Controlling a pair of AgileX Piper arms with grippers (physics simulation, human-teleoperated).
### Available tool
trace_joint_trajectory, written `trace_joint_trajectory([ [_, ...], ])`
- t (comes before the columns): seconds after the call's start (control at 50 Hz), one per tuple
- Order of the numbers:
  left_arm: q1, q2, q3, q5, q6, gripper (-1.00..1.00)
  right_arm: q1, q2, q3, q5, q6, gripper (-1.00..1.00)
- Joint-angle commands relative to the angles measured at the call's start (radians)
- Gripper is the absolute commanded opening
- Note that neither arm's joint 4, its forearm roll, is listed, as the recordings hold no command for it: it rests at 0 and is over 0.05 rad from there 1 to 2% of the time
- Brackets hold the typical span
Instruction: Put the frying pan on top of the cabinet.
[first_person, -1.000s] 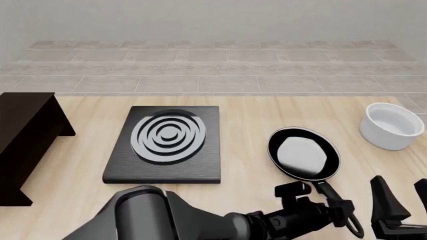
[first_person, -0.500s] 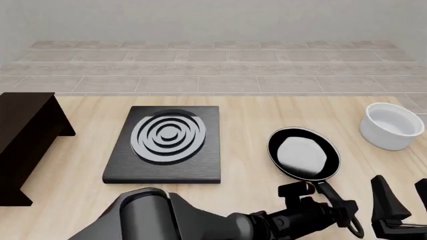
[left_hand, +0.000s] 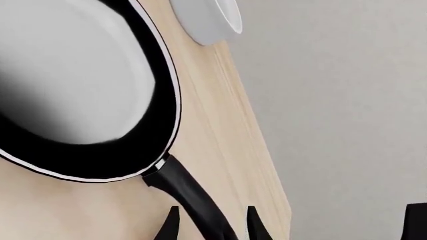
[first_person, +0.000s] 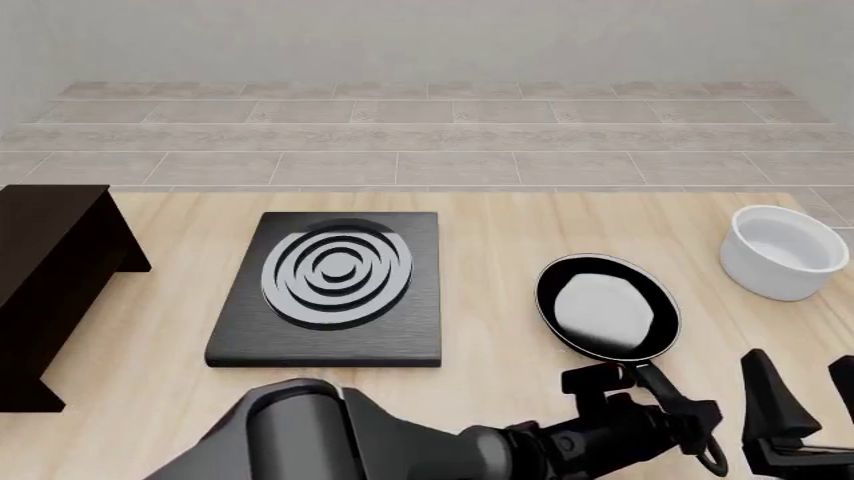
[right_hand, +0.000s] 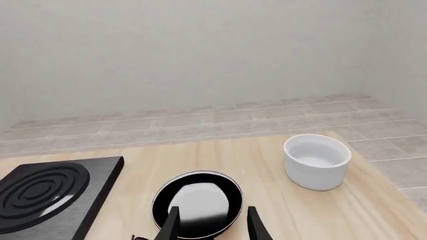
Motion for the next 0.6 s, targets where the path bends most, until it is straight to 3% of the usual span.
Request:
trace_joint_trajectory([
  [0.02,-0.01,0.038,-0.022,0.022,-0.105,1.0,0.0,0.016,0.0,-0.015,0.004,1.0],
  [0.6,0.005,0.056,-0.053,0.049,-0.097,1.0,0.001,0.02,0.0,-0.014,-0.002,1.0],
])
